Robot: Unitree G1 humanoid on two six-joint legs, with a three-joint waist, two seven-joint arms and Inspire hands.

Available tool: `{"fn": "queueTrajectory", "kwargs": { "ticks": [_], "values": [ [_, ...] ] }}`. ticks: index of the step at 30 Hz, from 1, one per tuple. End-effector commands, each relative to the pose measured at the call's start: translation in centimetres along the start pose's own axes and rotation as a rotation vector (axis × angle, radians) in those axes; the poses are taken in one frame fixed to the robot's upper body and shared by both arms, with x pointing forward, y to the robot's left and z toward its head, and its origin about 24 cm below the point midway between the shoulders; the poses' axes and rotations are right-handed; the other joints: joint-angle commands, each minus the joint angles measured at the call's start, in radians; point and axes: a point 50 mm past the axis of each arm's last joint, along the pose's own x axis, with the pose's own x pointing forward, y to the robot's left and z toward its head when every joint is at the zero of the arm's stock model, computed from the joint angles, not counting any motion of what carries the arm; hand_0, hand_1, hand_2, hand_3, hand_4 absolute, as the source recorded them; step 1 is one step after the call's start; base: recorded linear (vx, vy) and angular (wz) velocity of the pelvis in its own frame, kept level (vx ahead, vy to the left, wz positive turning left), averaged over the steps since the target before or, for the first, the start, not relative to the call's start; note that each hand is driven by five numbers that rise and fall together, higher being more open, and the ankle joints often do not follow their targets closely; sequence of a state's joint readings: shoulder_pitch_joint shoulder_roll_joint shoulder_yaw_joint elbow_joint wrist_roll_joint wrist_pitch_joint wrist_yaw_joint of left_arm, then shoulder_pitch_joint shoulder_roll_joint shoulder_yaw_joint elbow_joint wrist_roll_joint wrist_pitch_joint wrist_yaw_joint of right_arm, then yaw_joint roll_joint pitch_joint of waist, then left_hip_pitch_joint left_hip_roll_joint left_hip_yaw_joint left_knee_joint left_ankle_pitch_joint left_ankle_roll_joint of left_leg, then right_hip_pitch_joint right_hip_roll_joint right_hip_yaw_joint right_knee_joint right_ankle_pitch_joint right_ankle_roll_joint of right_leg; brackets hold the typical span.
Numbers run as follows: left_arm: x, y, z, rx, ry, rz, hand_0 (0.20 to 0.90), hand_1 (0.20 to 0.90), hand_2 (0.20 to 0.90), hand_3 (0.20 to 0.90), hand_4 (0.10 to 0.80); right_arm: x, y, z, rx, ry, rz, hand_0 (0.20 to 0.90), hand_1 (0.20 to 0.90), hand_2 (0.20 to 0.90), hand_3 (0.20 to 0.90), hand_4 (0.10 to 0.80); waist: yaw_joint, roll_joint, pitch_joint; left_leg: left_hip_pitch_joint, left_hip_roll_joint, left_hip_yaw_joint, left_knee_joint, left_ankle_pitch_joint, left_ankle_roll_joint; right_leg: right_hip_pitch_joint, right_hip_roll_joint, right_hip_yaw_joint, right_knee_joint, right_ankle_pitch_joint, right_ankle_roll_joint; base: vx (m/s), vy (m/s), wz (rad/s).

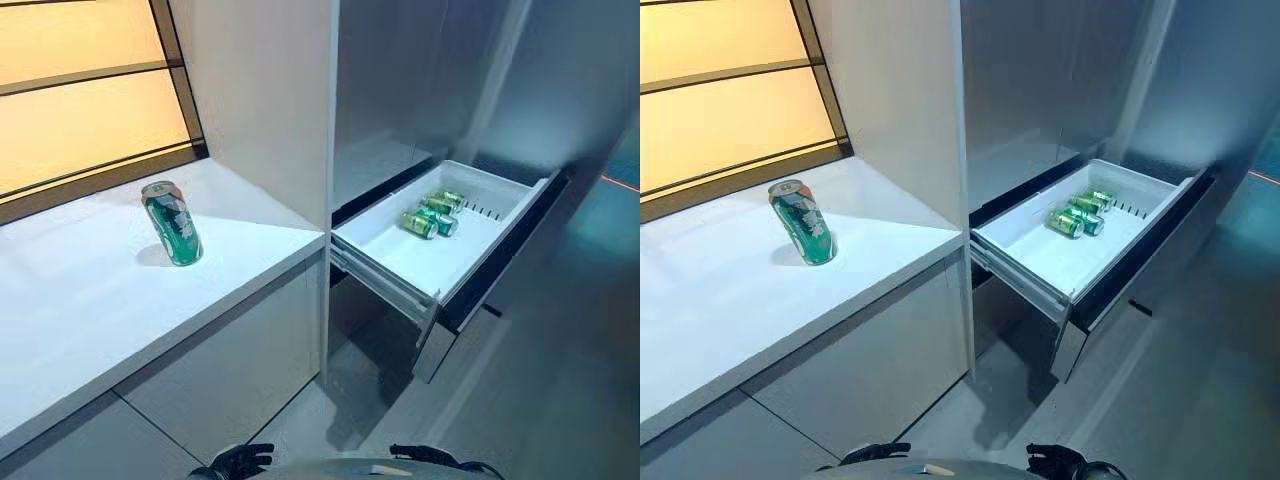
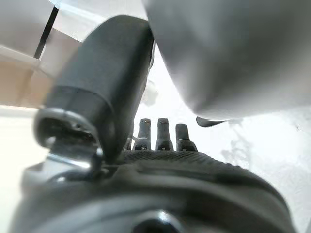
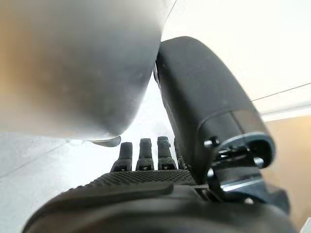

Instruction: Put drinks into fridge and close the fridge

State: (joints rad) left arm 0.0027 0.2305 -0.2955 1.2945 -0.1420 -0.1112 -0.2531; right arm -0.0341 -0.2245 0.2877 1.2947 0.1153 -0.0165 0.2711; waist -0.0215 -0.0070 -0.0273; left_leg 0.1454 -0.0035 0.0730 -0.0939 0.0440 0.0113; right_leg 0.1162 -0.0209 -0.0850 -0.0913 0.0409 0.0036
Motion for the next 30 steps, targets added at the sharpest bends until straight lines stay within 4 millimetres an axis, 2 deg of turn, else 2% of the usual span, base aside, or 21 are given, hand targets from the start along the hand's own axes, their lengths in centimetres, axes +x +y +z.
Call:
{"fn": "queueTrajectory", "kwargs": {
  "ticks": [1, 18, 22, 23, 24, 27, 29, 30],
  "values": [
    [0.7, -1.6, 1.0, -0.047, -0.026, -0.052, 0.9, 0.9, 0.9, 0.9, 0.8, 0.5, 1.5, 0.4, -0.025, 0.028, 0.056, 0.9, 0.9, 0.9, 0.9, 0.8, 0.019, -0.022, 0.044, 0.013, -0.063, 0.005, 0.014, -0.079, 0.051, 0.002, -0.013, -0.027, 0.034, -0.003, 0.032, 0.0, 0.0, 0.0],
    [0.6, -0.9, 2.2, -0.099, -0.115, 0.033, 0.9, 0.9, 0.9, 0.9, 0.8, 0.5, 1.4, 0.5, -0.021, 0.028, 0.053, 0.9, 0.9, 0.9, 0.9, 0.8, 0.019, -0.022, 0.046, 0.011, -0.063, 0.004, 0.017, -0.077, 0.049, 0.001, -0.011, -0.023, 0.037, -0.004, 0.031, 0.0, 0.0, 0.0],
    [0.6, -0.5, 3.8, -0.014, -0.192, 0.052, 0.9, 0.9, 0.9, 0.9, 0.8, 0.4, 1.0, 0.7, -0.028, 0.031, 0.05, 0.9, 0.9, 0.9, 0.9, 0.8, 0.016, -0.017, 0.047, 0.012, -0.062, 0.006, 0.017, -0.076, 0.046, 0.003, -0.011, -0.021, 0.035, -0.004, 0.032, 0.0, 0.0, 0.0],
    [0.6, -0.6, 4.9, 0.06, -0.233, 0.041, 0.9, 0.9, 0.9, 0.9, 0.8, 0.4, 0.8, 0.8, -0.034, 0.031, 0.046, 0.9, 0.9, 0.9, 0.9, 0.8, 0.014, -0.014, 0.048, 0.011, -0.061, 0.007, 0.016, -0.075, 0.044, 0.001, -0.01, -0.019, 0.035, -0.005, 0.032, 0.0, 0.0, 0.0],
    [0.5, -0.9, 6.1, 0.139, -0.273, 0.008, 0.9, 0.9, 0.9, 0.9, 0.8, 0.3, 0.5, 1.0, -0.043, 0.03, 0.042, 0.9, 0.9, 0.9, 0.9, 0.8, 0.011, -0.009, 0.049, 0.01, -0.059, 0.01, 0.015, -0.074, 0.043, -0.002, -0.009, -0.015, 0.035, -0.004, 0.033, -0.025, 0.033, -0.01],
    [0.4, -1.8, 8.7, 0.232, -0.337, -0.127, 0.9, 0.9, 0.9, 0.9, 0.8, 0.2, -0.1, 1.5, -0.059, 0.027, 0.036, 0.9, 0.9, 0.9, 0.9, 0.8, 0.004, 0.001, 0.052, 0.009, -0.056, 0.016, 0.012, -0.072, 0.041, -0.009, -0.007, -0.008, 0.038, -0.004, 0.035, -0.032, 0.032, -0.02],
    [0.0, -2.8, 11.2, 0.259, -0.366, -0.29, 0.9, 0.9, 0.9, 0.9, 0.8, 0.0, -0.7, 1.9, -0.075, 0.027, 0.029, 0.9, 0.9, 0.9, 0.9, 0.8, -0.002, 0.012, 0.055, 0.006, -0.054, 0.022, 0.011, -0.072, 0.042, -0.015, -0.005, -0.001, 0.04, -0.003, 0.037, -0.04, 0.039, -0.07],
    [-0.1, -3.1, 11.6, 0.26, -0.371, -0.311, 0.9, 0.9, 0.9, 0.9, 0.8, 0.0, -0.7, 2.0, -0.078, 0.027, 0.028, 0.9, 0.9, 0.9, 0.9, 0.8, -0.003, 0.013, 0.056, 0.006, -0.053, 0.023, 0.011, -0.071, 0.042, -0.017, -0.005, 0.0, 0.04, -0.003, 0.038, -0.035, 0.039, -0.11]
  ]
}}
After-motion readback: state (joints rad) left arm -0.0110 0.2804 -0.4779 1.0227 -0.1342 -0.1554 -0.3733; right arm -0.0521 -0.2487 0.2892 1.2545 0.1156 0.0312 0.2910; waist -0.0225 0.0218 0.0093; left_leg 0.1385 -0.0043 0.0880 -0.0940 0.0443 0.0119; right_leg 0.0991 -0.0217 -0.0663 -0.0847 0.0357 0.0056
